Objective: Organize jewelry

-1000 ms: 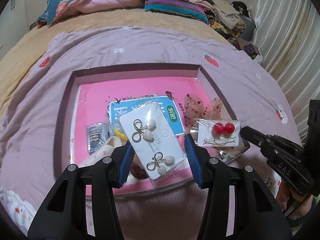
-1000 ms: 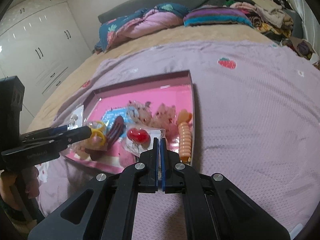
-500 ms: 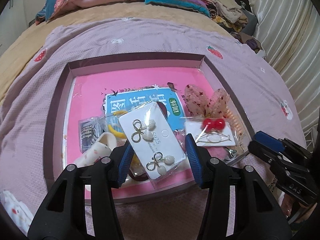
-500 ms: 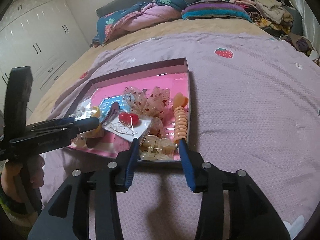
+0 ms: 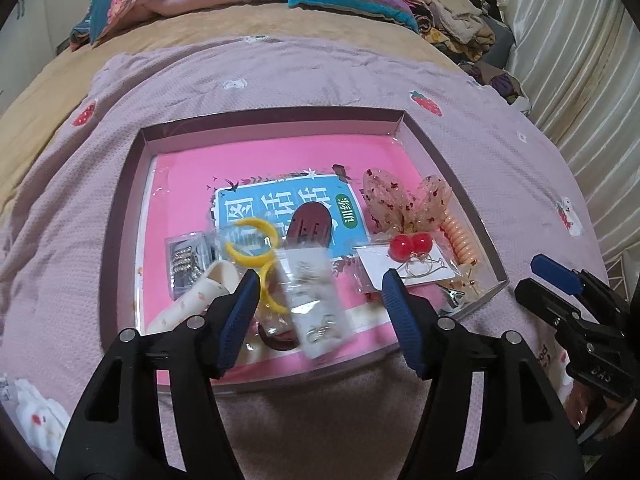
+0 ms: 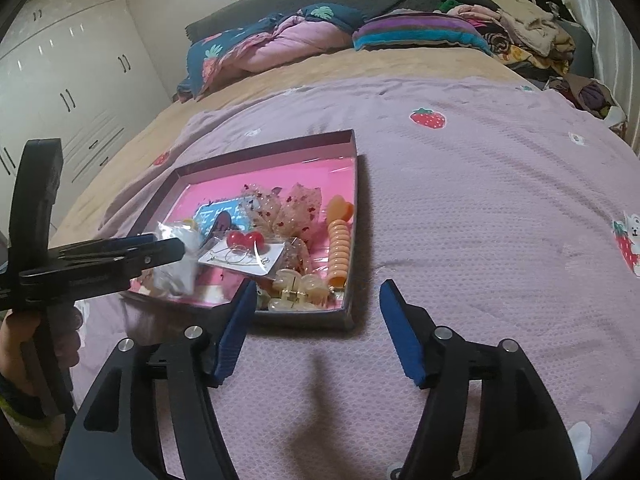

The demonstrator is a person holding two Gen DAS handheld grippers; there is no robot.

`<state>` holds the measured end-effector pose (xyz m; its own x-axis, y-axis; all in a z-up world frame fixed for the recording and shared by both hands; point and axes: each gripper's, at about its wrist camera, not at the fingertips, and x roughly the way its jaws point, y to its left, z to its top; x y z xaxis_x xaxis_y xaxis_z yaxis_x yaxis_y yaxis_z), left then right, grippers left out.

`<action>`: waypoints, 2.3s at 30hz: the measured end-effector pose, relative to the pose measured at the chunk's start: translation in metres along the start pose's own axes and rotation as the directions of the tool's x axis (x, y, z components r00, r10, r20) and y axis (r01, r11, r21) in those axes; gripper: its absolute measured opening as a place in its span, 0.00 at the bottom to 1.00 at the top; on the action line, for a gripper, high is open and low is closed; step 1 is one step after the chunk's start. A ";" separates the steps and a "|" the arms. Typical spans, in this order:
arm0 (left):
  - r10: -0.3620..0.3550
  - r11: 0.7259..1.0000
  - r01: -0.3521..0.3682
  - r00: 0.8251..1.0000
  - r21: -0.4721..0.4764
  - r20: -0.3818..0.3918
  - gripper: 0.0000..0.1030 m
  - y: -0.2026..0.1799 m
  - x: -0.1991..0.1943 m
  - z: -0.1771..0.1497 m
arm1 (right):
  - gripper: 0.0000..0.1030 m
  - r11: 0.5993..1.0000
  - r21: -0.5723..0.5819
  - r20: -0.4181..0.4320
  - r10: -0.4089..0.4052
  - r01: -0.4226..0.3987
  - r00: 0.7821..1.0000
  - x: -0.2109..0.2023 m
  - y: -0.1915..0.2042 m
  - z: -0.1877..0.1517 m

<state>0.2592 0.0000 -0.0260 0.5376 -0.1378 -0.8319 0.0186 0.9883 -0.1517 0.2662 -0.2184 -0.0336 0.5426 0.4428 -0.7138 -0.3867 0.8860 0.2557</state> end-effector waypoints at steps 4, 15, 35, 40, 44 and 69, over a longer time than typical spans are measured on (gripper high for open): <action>0.002 1.000 -0.002 1.000 -0.009 -0.005 0.56 0.004 -0.002 0.002 | 0.65 1.000 -0.001 0.000 -0.008 0.008 1.000 0.001 -0.001 0.004; 0.014 0.999 -0.014 1.000 -0.029 0.007 0.60 0.017 -0.008 0.005 | 0.66 1.000 -0.029 -0.026 -0.011 0.010 1.000 0.019 0.009 0.015; 0.057 0.994 -0.048 0.994 -0.094 0.094 0.91 0.042 -0.061 0.000 | 0.94 0.997 -0.074 0.037 -0.008 0.011 0.999 -0.005 0.037 0.024; 0.069 0.992 -0.057 0.991 -0.111 0.113 0.91 0.049 -0.074 -0.008 | 0.94 0.996 -0.089 0.053 0.001 0.004 0.999 -0.014 0.045 0.025; 0.078 0.991 -0.063 0.989 -0.122 0.124 0.91 0.054 -0.084 -0.016 | 0.94 0.995 -0.100 0.064 0.010 -0.004 0.998 -0.022 0.052 0.024; 0.089 0.990 -0.067 0.979 -0.124 0.184 0.91 0.050 -0.125 -0.065 | 0.96 0.991 -0.132 0.118 0.036 -0.021 0.992 -0.065 0.078 0.004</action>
<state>0.1382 0.0619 0.0362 0.6830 -0.0347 -0.7296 -0.1220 0.9794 -0.1608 0.2039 -0.1771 0.0356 0.6126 0.4878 -0.6219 -0.4928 0.8509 0.1820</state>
